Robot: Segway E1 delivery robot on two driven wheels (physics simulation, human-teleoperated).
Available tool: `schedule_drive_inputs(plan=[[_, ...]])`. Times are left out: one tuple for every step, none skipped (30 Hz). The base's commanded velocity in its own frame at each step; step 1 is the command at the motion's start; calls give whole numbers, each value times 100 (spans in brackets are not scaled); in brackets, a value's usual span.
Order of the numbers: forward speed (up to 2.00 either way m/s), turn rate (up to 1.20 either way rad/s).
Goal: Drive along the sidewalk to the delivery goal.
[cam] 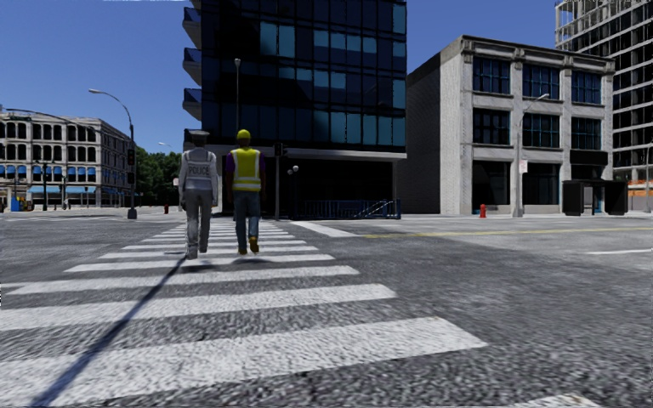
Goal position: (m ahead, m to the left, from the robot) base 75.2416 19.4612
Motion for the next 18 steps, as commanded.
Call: schedule_drive_inputs(plan=[[92,33],[102,40],[105,50],[105,50],[105,54],[106,54],[106,55],[106,55],[106,55],[106,55],[106,55],[106,55],[106,55],[106,55],[106,54],[106,51],[106,51],[106,47]])
